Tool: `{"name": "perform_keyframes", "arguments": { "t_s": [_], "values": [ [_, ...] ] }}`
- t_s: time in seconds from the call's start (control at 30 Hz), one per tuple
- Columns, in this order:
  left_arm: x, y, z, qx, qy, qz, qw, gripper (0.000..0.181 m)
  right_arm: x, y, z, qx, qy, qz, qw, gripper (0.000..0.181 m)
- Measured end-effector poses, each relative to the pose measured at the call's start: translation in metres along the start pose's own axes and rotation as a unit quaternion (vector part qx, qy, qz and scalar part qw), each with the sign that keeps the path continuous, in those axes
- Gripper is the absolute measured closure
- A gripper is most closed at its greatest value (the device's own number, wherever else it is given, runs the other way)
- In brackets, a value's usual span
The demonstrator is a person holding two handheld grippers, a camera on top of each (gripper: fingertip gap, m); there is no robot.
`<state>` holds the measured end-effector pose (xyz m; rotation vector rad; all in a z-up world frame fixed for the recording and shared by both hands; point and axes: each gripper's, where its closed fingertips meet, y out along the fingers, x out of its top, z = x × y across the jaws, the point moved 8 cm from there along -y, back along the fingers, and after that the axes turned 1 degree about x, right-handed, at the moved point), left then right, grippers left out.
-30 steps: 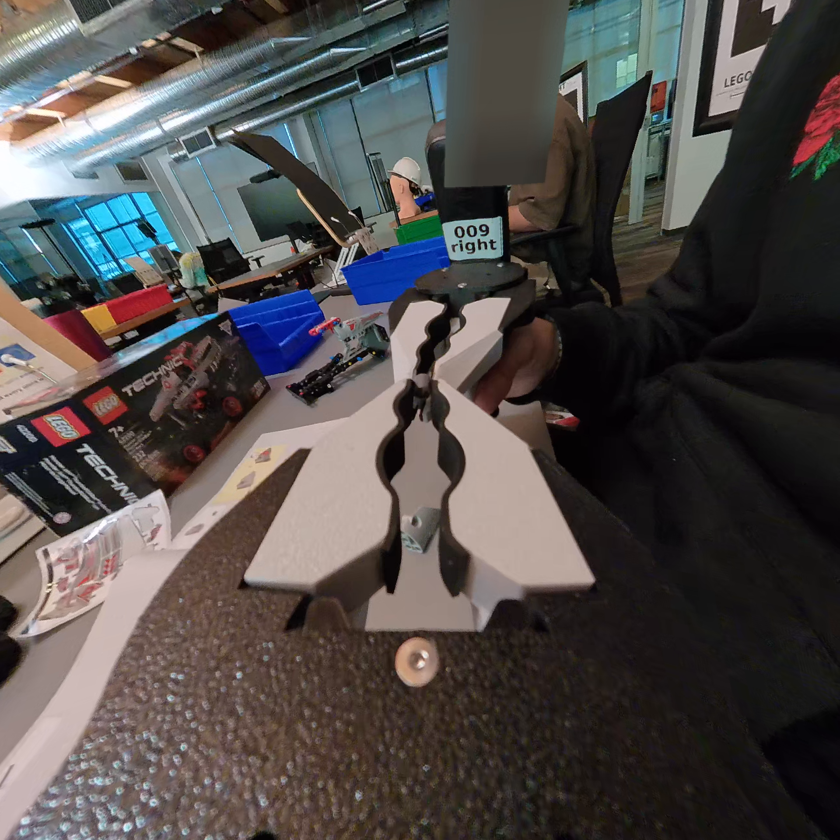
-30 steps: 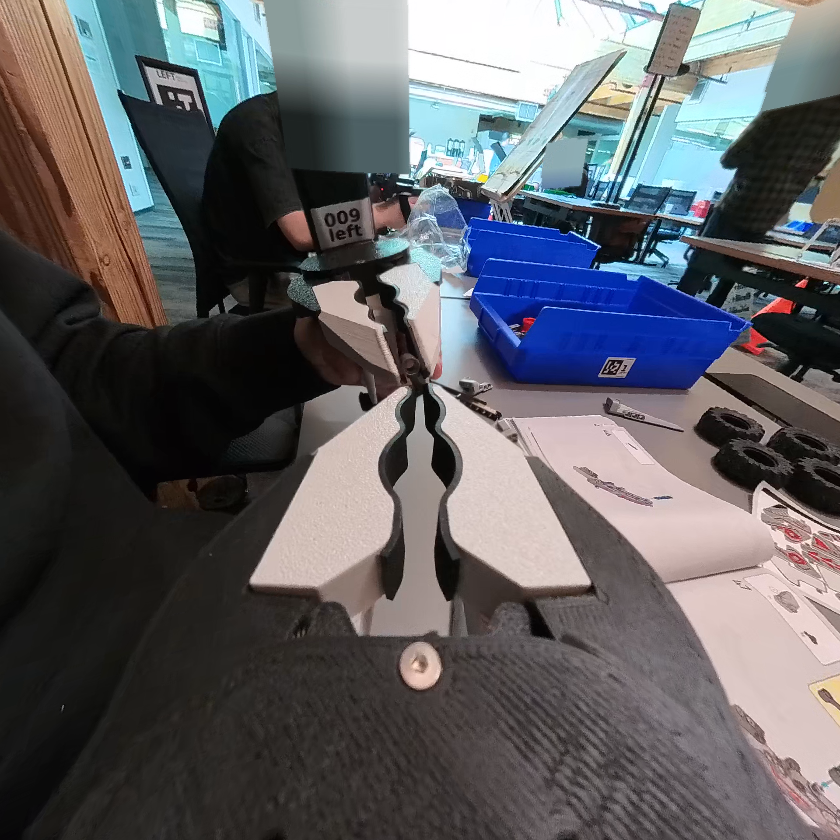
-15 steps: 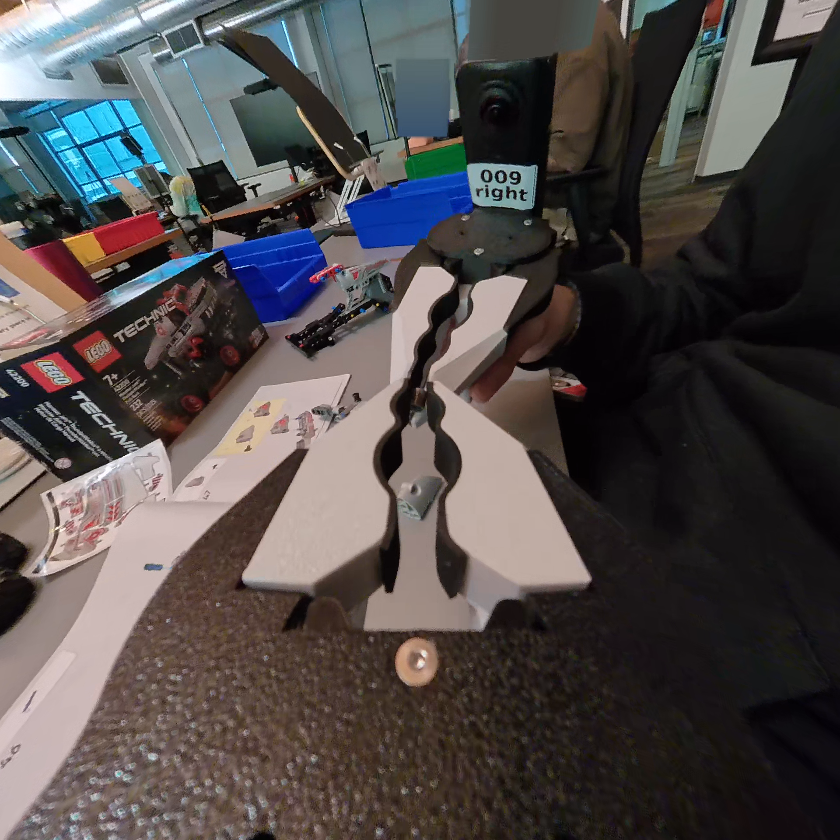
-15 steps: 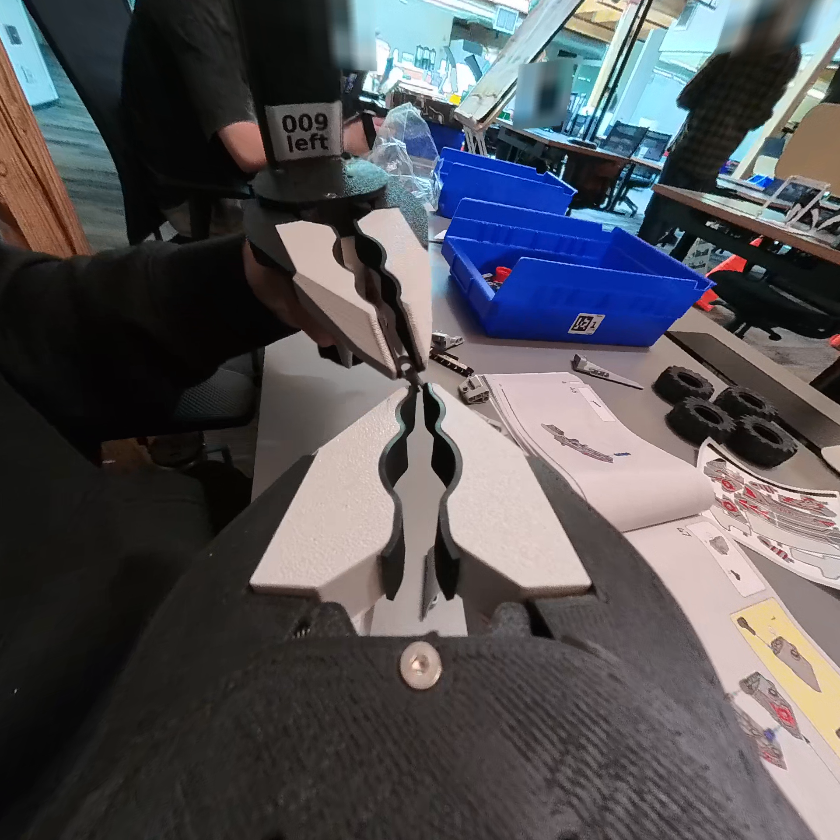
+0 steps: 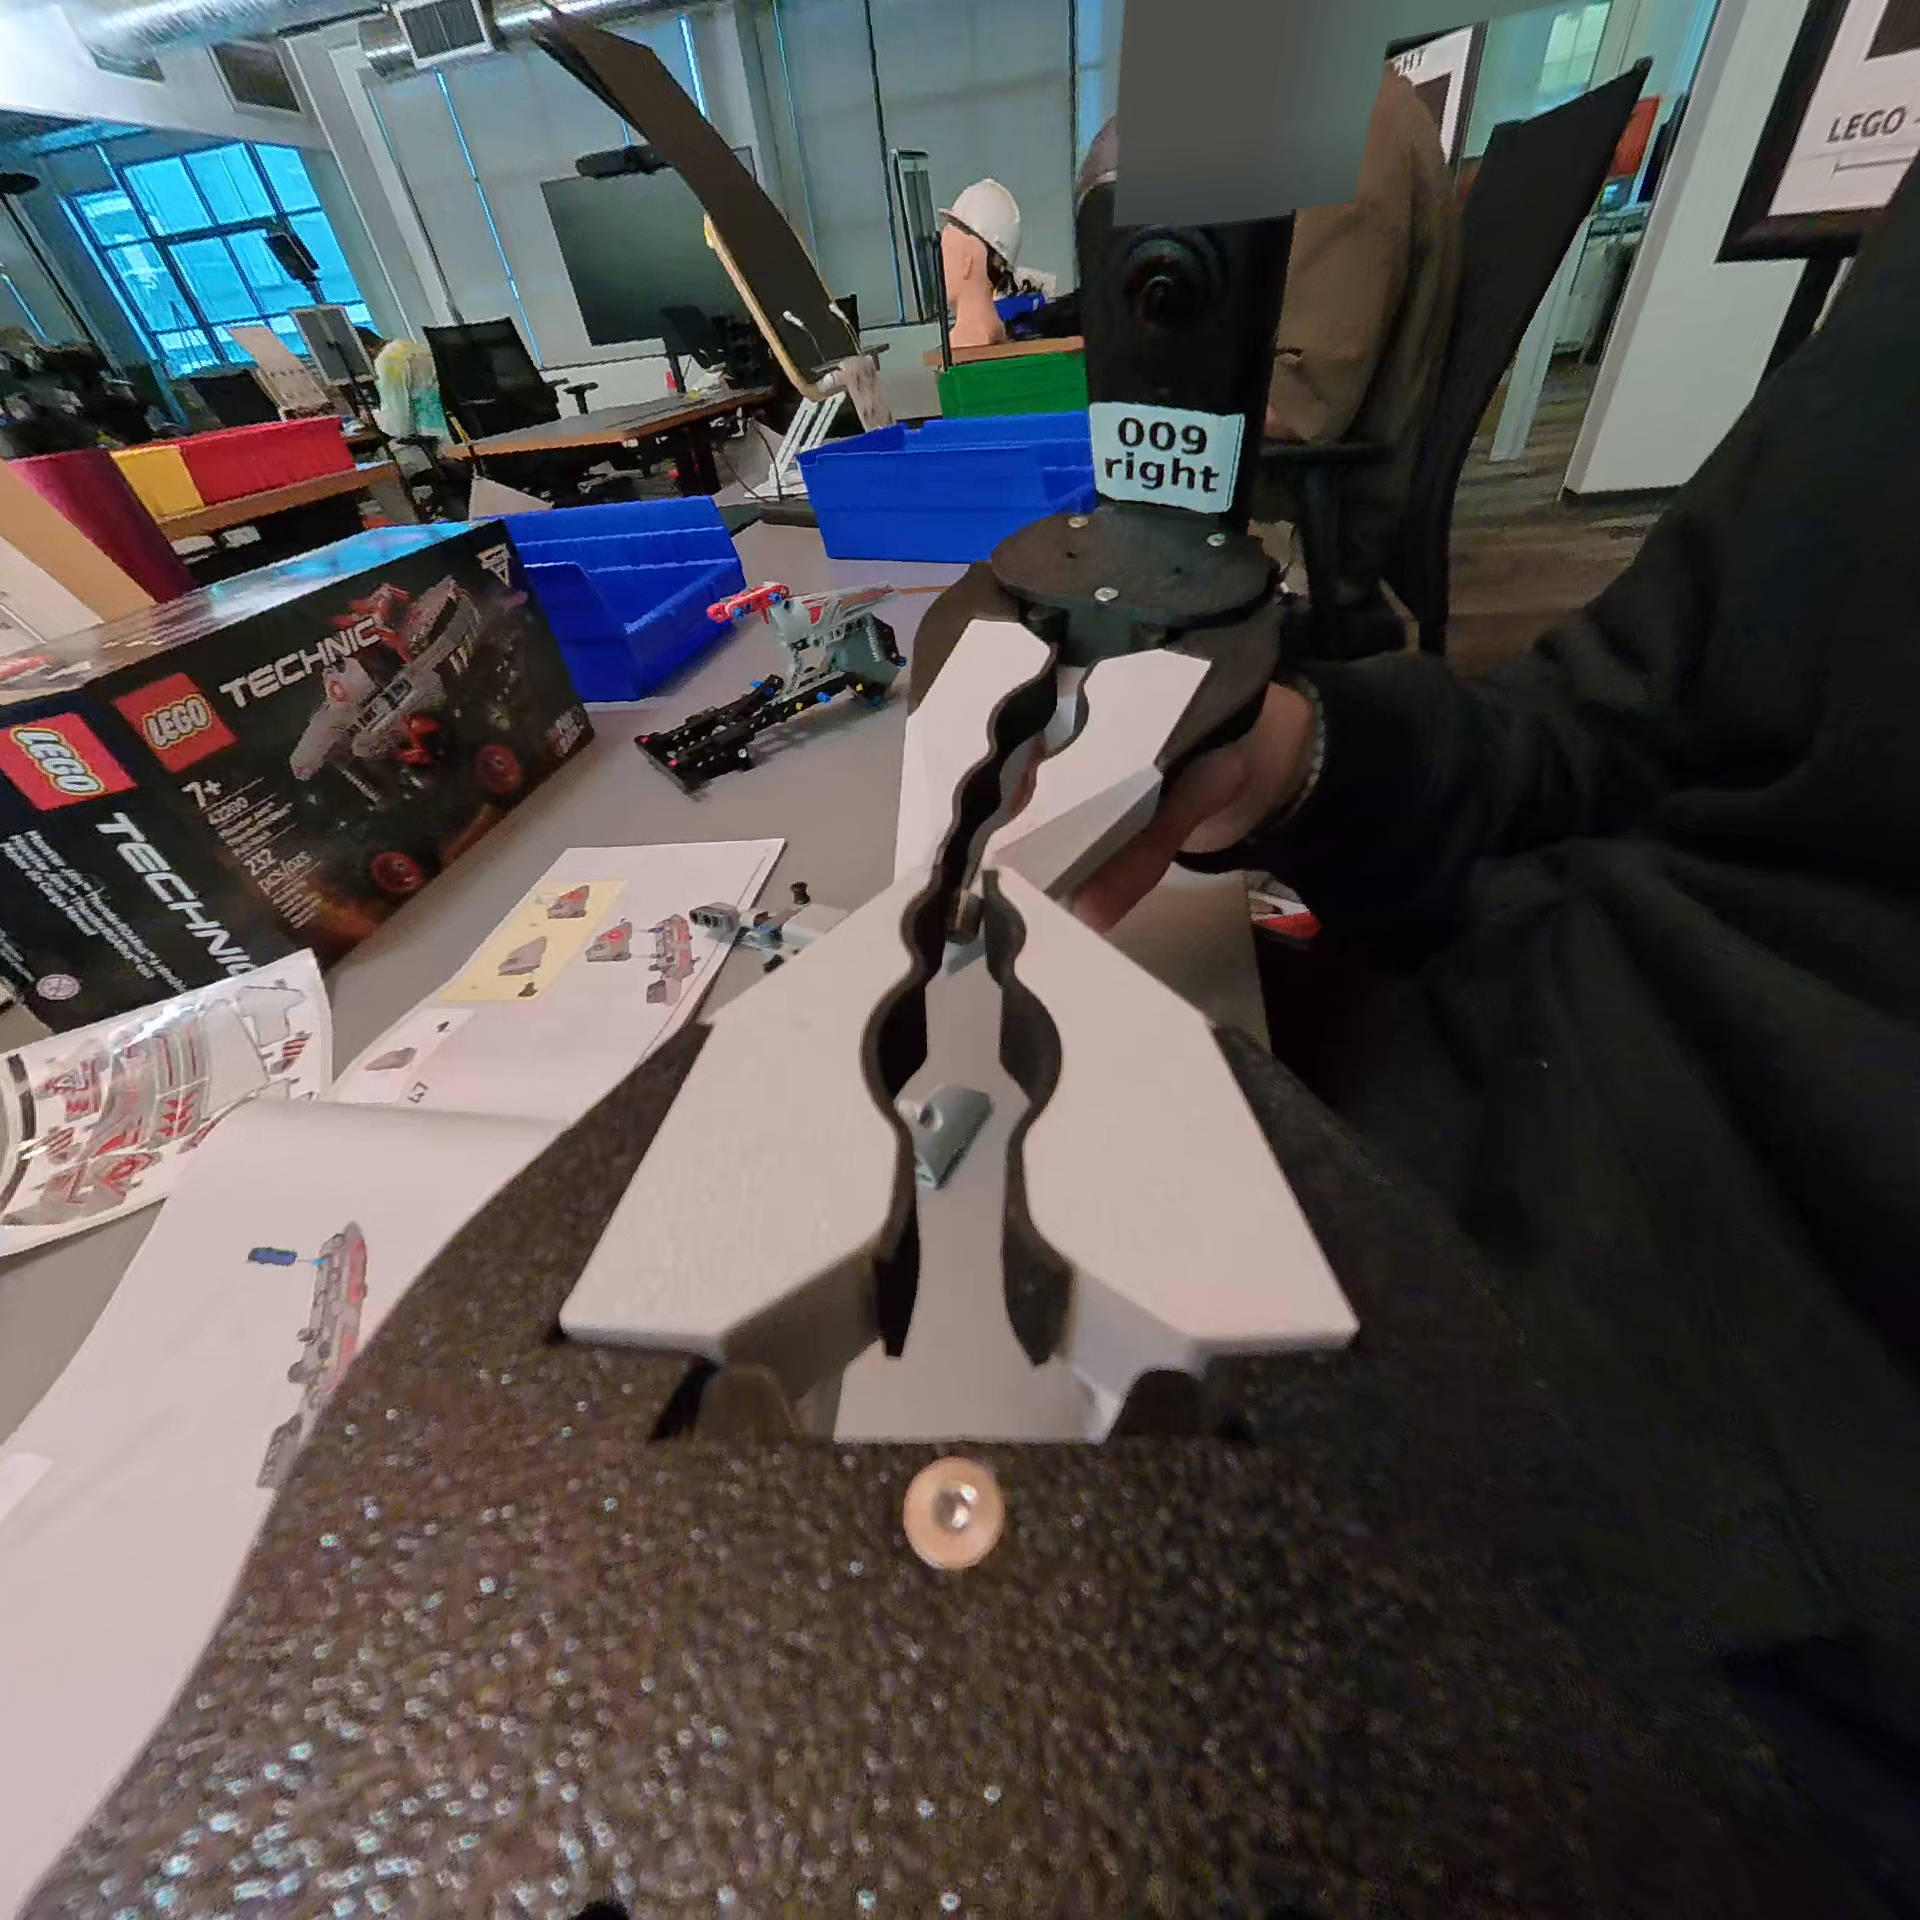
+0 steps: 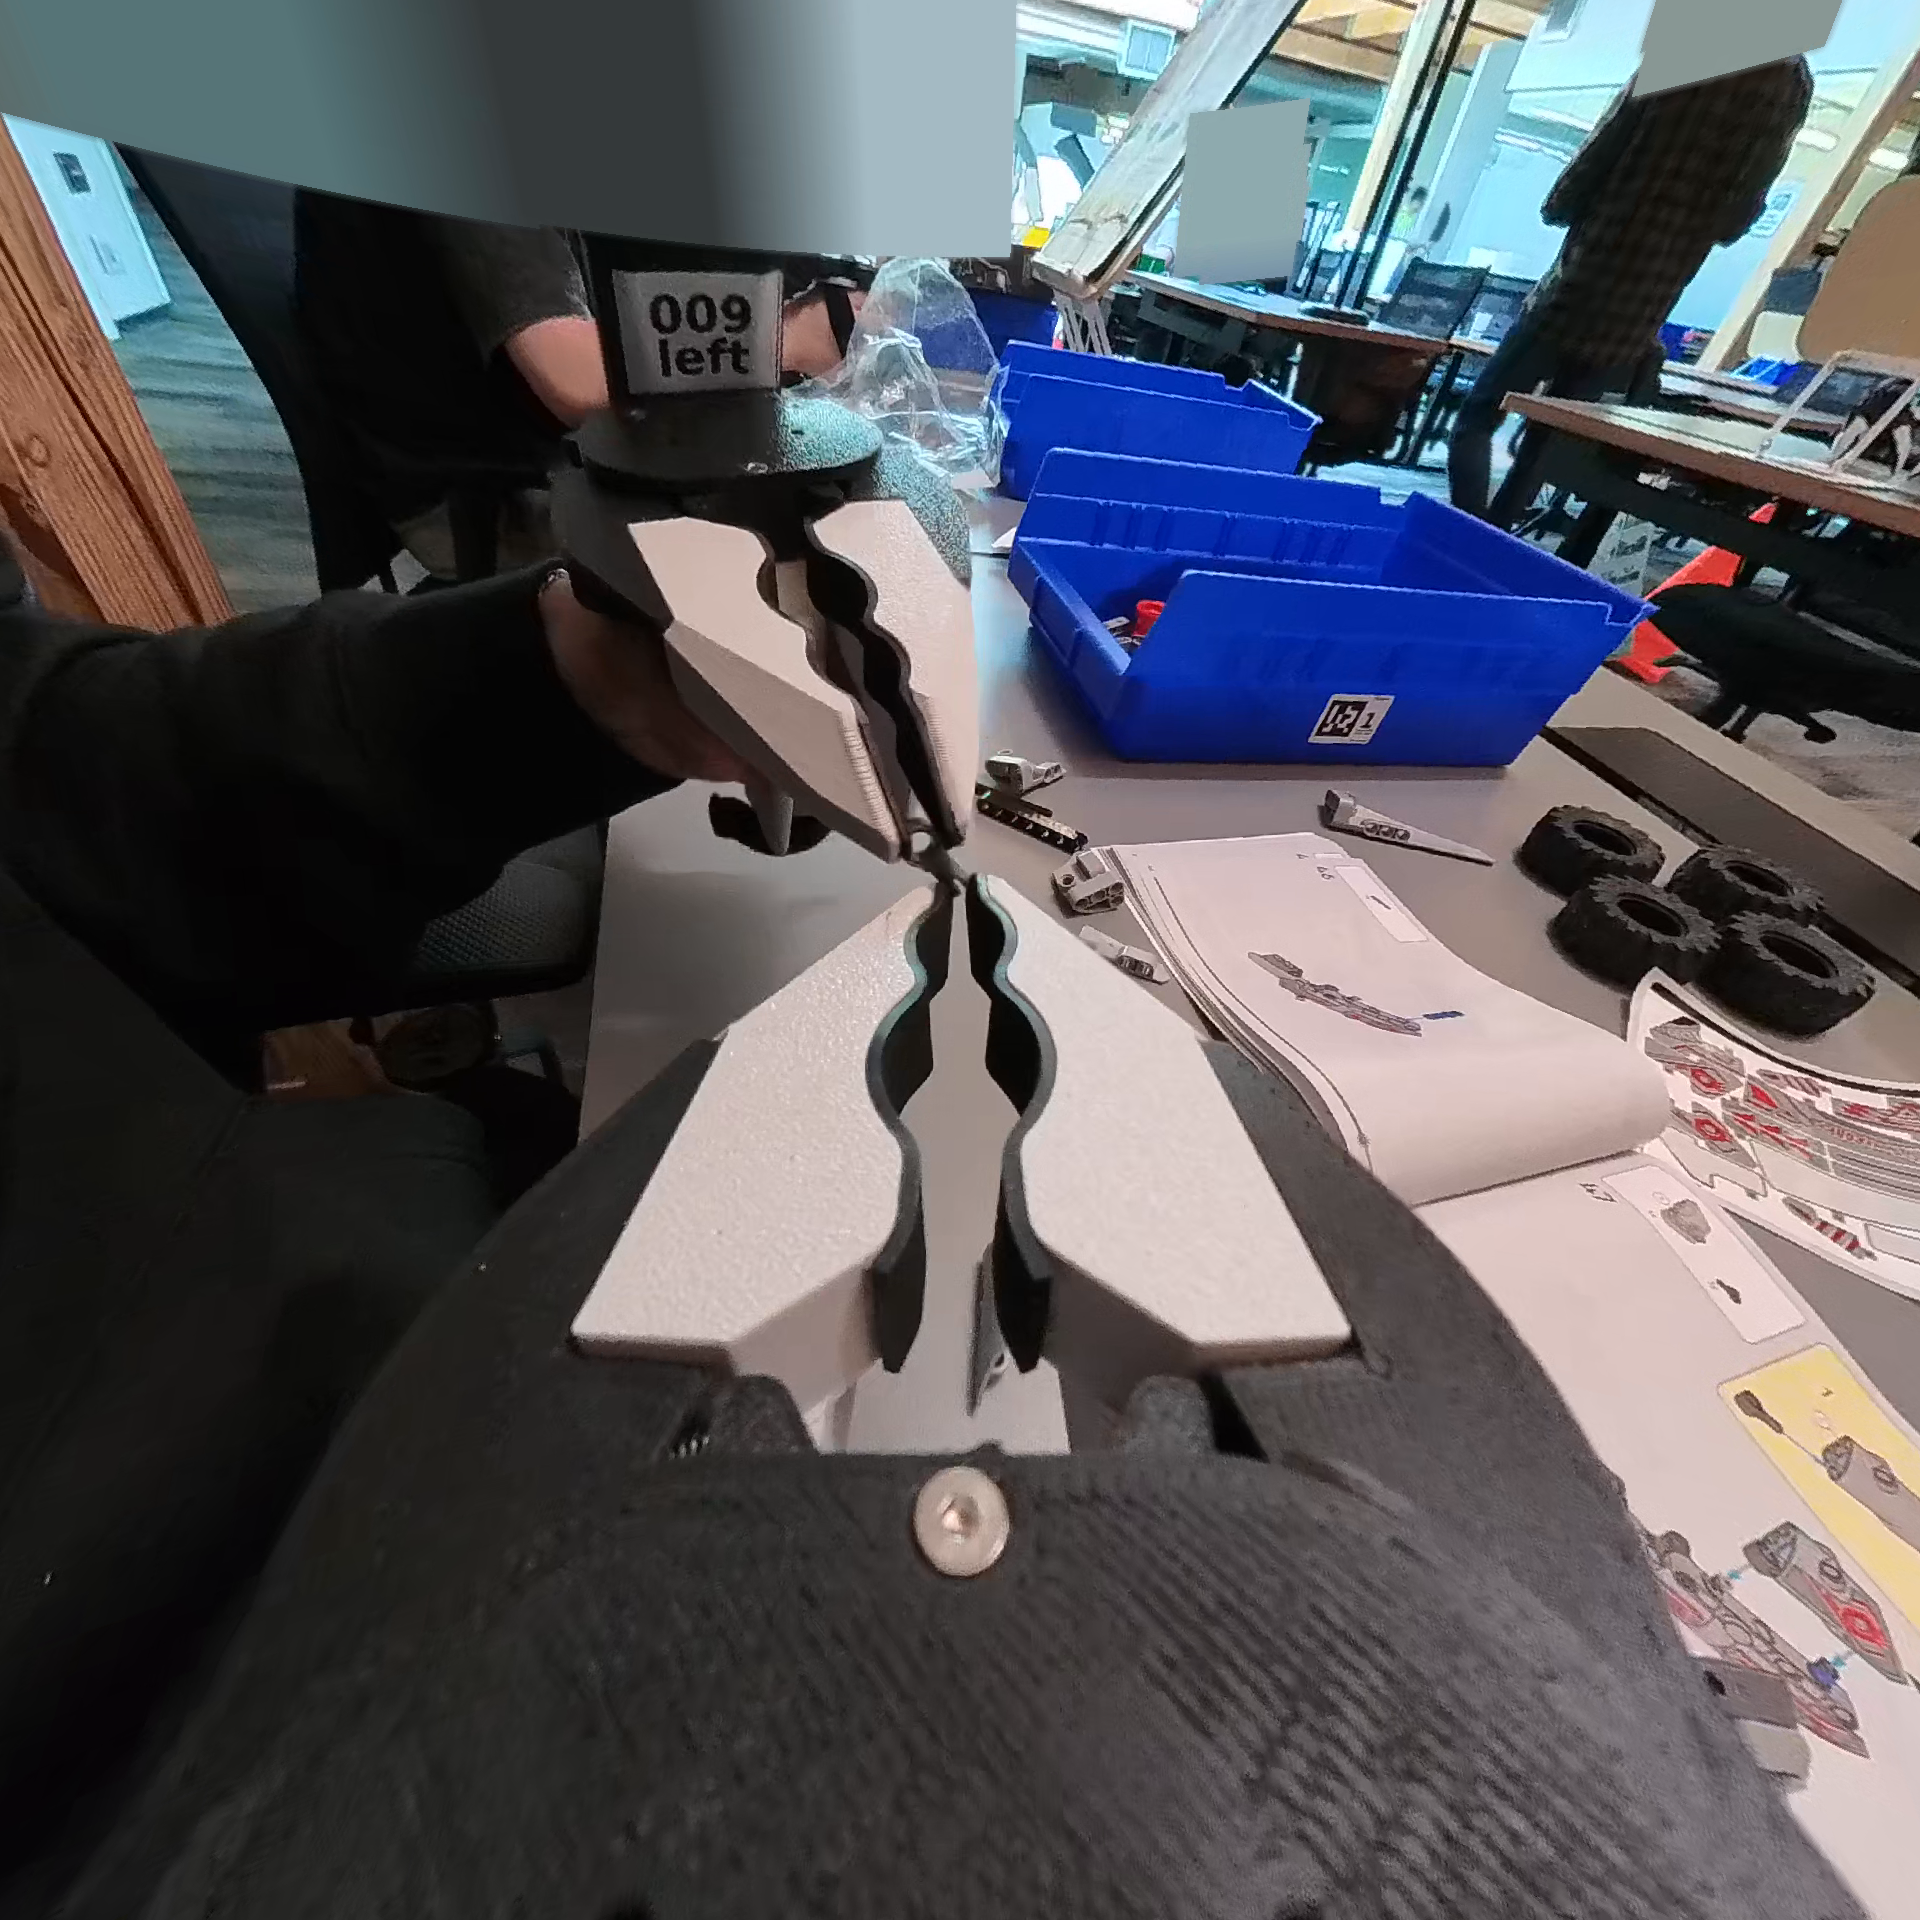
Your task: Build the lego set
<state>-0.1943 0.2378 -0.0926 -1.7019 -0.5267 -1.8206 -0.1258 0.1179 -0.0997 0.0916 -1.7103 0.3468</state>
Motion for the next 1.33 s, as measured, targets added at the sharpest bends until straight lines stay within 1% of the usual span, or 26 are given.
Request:
{"name": "perform_keyframes", "arguments": {
  "t_s": [0.13,0.27,0.4,0.7,0.87,0.97,1.03,1.07,1.1,1.13,1.17,1.2,1.27,1.33],
  "values": [
    [-0.003,0.004,-0.001,0.002,0.018,0.013,1.0,0.179,-0.004,0.0,-0.003,-0.009,-0.003,0.013,1.0,0.18],
    [-0.006,0.01,0.001,-0.01,-0.042,0.009,0.999,0.181,-0.006,0.002,-0.003,-0.008,-0.001,0.019,1.0,0.18],
    [-0.012,0.011,0.003,-0.022,-0.058,0.015,0.998,0.181,-0.009,0.002,-0.006,-0.013,0.003,0.026,1.0,0.181],
    [-0.014,0.008,0.005,-0.022,-0.042,-0.052,0.998,0.181,-0.007,0.002,-0.008,-0.016,0.022,0.003,1.0,0.181],
    [-0.011,-0.001,0.009,-0.004,-0.034,-0.073,0.997,0.181,-0.006,0.001,-0.008,-0.02,0.017,-0.001,1.0,0.181],
    [-0.014,-0.006,0.013,-0.004,-0.046,-0.068,0.997,0.181,-0.008,0.001,-0.009,-0.019,0.022,0.001,1.0,0.181],
    [-0.02,-0.008,0.019,0.029,-0.054,-0.028,0.998,0.181,-0.012,0.0,-0.012,-0.029,0.022,0.018,0.999,0.181],
    [-0.025,-0.01,0.022,0.038,-0.051,0.007,0.998,0.181,-0.016,0.001,-0.013,-0.03,0.02,0.046,0.998,0.181],
    [-0.031,-0.012,0.021,0.037,-0.044,0.047,0.997,0.181,-0.021,0.001,-0.013,-0.022,0.019,0.085,0.996,0.181],
    [-0.036,-0.014,0.02,0.027,-0.038,0.086,0.995,0.181,-0.025,0.0,-0.015,-0.033,0.014,0.115,0.993,0.181],
    [-0.042,-0.015,0.018,0.015,-0.038,0.125,0.991,0.178,-0.026,-0.003,-0.018,-0.056,0.004,0.123,0.991,0.181],
    [-0.048,-0.016,0.017,0.013,-0.04,0.164,0.986,0.176,-0.026,-0.007,-0.02,-0.063,0.001,0.124,0.99,0.181],
    [-0.058,-0.015,0.023,0.055,-0.031,0.221,0.973,0.17,-0.026,-0.013,-0.024,-0.053,0.029,0.128,0.99,0.181],
    [-0.065,-0.011,0.028,0.089,-0.04,0.252,0.963,0.165,-0.025,-0.02,-0.03,-0.073,0.041,0.111,0.99,0.181]
  ]
}}
